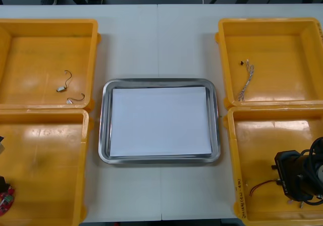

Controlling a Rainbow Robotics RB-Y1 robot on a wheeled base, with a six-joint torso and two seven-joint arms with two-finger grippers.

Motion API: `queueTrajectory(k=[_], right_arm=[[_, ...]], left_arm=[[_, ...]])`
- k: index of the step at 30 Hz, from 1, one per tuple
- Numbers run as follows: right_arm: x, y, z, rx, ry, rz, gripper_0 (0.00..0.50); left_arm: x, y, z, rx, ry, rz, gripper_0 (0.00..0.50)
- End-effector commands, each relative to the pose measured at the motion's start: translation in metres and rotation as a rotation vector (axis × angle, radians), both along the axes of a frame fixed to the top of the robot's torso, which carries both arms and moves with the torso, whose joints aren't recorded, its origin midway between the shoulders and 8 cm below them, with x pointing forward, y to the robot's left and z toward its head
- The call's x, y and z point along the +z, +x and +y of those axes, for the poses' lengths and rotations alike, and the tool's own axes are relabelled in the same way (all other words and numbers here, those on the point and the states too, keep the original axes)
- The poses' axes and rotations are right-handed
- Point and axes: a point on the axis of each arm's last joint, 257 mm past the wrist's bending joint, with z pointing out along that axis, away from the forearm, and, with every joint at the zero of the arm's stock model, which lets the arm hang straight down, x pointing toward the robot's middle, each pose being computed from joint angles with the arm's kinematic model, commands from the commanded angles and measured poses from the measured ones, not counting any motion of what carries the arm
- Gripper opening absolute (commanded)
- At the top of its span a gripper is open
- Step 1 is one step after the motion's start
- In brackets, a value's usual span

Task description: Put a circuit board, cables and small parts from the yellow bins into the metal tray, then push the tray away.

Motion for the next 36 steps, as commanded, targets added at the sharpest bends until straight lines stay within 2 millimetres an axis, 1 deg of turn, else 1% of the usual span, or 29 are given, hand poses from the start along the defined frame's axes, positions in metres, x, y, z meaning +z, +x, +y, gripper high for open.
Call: queueTrajectory(k=[1, 3, 5, 7, 8, 14, 18, 20, 24, 25, 27, 29, 31, 32, 33, 36], right_arm=[[-0.044, -0.032, -0.004, -0.069, 0.017, 0.102, 0.153], [-0.045, -0.03, -0.005, -0.073, 0.019, 0.092, 0.062], [-0.046, -0.029, -0.006, -0.076, 0.019, 0.088, 0.023], [-0.047, -0.029, -0.007, -0.077, 0.018, 0.086, 0.014], [-0.045, -0.028, -0.008, -0.077, 0.015, 0.082, 0.0], [-0.047, -0.03, -0.009, -0.072, 0.011, 0.087, 0.0], [-0.044, -0.028, -0.014, -0.058, -0.007, 0.084, 0.0], [-0.037, -0.022, -0.014, -0.046, -0.009, 0.071, 0.0], [-0.015, -0.012, -0.017, -0.017, -0.03, 0.051, 0.0], [-0.013, -0.012, -0.017, -0.012, -0.035, 0.049, 0.0], [-0.002, -0.006, -0.016, 0.07, -0.07, 0.035, 0.0], [0.007, -0.003, -0.014, 0.114, -0.087, 0.028, 0.0], [0.011, -0.002, -0.014, 0.143, -0.1, 0.031, 0.0], [0.018, -0.002, -0.015, 0.18, -0.118, 0.03, 0.0], [0.018, -0.002, -0.015, 0.18, -0.118, 0.03, 0.0], [0.03, -0.001, -0.013, 0.265, -0.137, 0.027, 0.0]], left_arm=[[-0.009, -0.006, -0.001, -0.148, 0.056, 0.024, 0.5], [-0.011, -0.004, -0.001, -0.151, 0.054, 0.021, 0.5], [-0.014, -0.003, -0.001, -0.15, 0.053, 0.018, 0.5], [-0.017, -0.002, -0.001, -0.151, 0.051, 0.019, 0.5], [-0.018, -0.001, 0.0, -0.153, 0.052, 0.018, 0.5], [-0.023, 0.0, -0.001, -0.152, 0.047, 0.017, 0.5], [-0.024, 0.0, -0.002, -0.156, 0.049, 0.021, 0.5], [-0.025, -0.001, -0.002, -0.156, 0.051, 0.022, 0.5], [-0.027, -0.002, -0.002, -0.157, 0.054, 0.03, 0.5], [-0.028, -0.002, -0.002, -0.156, 0.054, 0.032, 0.5], [-0.03, -0.001, -0.001, -0.153, 0.056, 0.03, 0.5], [-0.031, 0.0, -0.001, -0.153, 0.056, 0.028, 0.5], [-0.031, 0.0, -0.001, -0.153, 0.058, 0.028, 0.5], [-0.031, -0.001, 0.0, -0.151, 0.06, 0.029, 0.5], [-0.031, -0.001, 0.0, -0.151, 0.06, 0.029, 0.5], [-0.031, 0.0, 0.001, -0.15, 0.063, 0.029, 0.5]])
